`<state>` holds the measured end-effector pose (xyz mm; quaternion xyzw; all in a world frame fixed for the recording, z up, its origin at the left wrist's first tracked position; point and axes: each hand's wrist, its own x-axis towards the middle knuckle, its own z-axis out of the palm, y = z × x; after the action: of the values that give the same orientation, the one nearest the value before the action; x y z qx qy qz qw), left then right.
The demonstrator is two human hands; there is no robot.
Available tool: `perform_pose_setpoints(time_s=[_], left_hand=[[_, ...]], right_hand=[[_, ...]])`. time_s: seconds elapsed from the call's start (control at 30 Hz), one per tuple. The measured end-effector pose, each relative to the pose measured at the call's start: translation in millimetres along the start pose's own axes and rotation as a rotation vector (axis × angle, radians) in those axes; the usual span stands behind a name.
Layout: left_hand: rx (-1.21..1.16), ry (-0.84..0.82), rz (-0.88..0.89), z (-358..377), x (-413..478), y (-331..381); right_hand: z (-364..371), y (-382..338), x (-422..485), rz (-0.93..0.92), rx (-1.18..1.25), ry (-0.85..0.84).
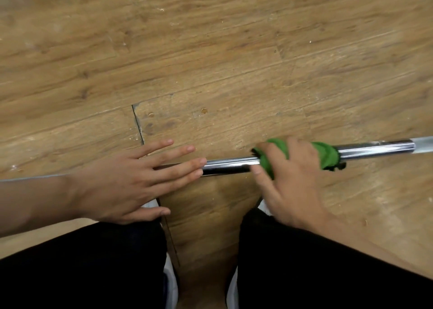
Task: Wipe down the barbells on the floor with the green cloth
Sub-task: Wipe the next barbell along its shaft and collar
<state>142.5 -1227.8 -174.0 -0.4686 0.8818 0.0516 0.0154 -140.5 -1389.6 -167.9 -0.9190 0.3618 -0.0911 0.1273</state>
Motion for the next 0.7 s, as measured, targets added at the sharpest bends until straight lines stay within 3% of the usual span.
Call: perform_pose_setpoints(time_s=[0.1,0.2,0.47,0.57,0.7], left_hand=[[0.005,-0.005,-0.022,-0.1,-0.7,-1.9],[0.001,-0.004,-0.029,-0.4,-0.6,-4.0],[-0.005,0.017,-0.016,1.2,0.8,-15.0],[0.023,0.017,-0.011,1.5,1.9,-18.9],[0.028,0.012,-0.017,0.1,4.0,-24.6]], right_hand=[[13.1,-40.0,16.4,-0.142,-0.010,-0.045],[13.2,-24.3,17.6,-0.195,-0.027,-0.009],[-19.8,107.2,4.6,0.147,-0.168,0.148],[-10.0,79.3,10.7,0.214,-0.116,0.186],[13.3,-5.3,25.0,0.024,-0.026,0.077]])
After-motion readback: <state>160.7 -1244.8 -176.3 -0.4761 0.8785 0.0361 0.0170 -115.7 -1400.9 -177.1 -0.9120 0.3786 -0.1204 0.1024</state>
